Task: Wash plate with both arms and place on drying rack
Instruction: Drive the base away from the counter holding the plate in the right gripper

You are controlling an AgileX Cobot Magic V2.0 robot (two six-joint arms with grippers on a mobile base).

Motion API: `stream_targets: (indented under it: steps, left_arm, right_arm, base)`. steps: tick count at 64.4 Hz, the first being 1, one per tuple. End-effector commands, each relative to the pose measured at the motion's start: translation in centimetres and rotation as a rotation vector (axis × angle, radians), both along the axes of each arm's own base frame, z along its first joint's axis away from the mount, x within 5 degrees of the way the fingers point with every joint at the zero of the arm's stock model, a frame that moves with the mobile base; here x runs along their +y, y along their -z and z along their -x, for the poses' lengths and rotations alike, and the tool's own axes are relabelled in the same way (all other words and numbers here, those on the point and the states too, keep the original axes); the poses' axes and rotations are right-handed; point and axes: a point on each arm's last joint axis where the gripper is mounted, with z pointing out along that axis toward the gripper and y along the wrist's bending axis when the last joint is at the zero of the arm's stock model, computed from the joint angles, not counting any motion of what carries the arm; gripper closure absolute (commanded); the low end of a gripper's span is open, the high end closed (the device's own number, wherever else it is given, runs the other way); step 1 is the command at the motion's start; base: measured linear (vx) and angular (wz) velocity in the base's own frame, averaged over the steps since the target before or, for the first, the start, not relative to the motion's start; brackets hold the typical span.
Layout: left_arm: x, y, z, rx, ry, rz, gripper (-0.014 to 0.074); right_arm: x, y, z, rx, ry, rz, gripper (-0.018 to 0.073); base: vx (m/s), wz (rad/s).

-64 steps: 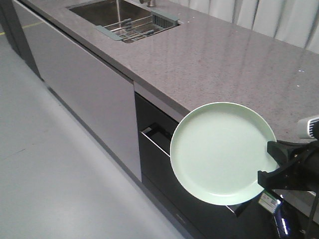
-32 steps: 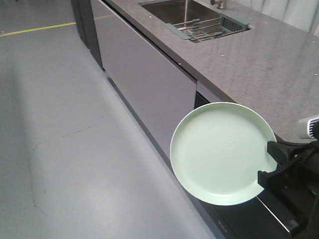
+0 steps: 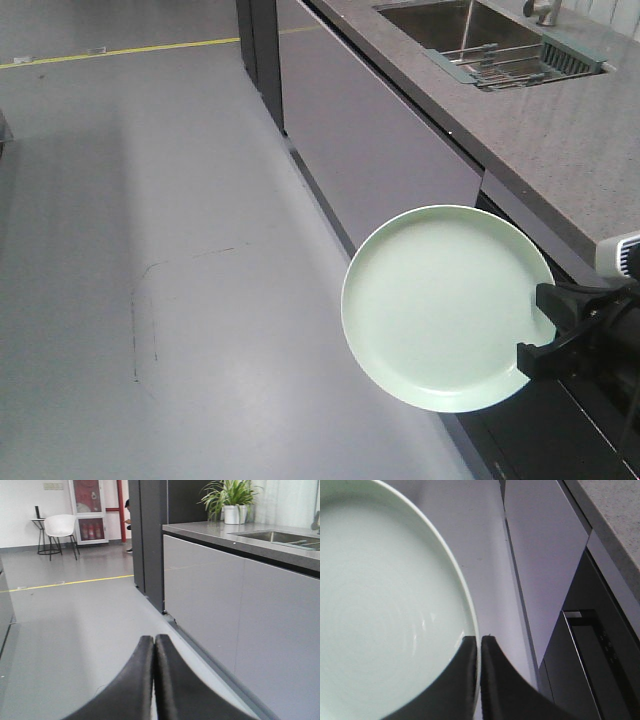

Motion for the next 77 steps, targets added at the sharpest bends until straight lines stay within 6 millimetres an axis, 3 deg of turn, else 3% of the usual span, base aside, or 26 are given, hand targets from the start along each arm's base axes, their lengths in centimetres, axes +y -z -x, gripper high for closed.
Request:
stream_targets:
  steps: [1, 77]
  left_arm:
    - [0.05, -0.23, 0.07, -0.073, -0.006, 0.004, 0.0602]
    - [0.05, -0.23, 0.07, -0.073, -0.006, 0.004, 0.0602]
  right_arm:
    - [-0.01, -1.78, -0.35, -0.113, 0.007, -0.026, 0.0567]
    - [-0.01, -1.77, -0.34, -0.111, 0.006, -0.026, 0.0567]
  base:
    - [-0.01, 0.21]
    - [-0.03, 0.23]
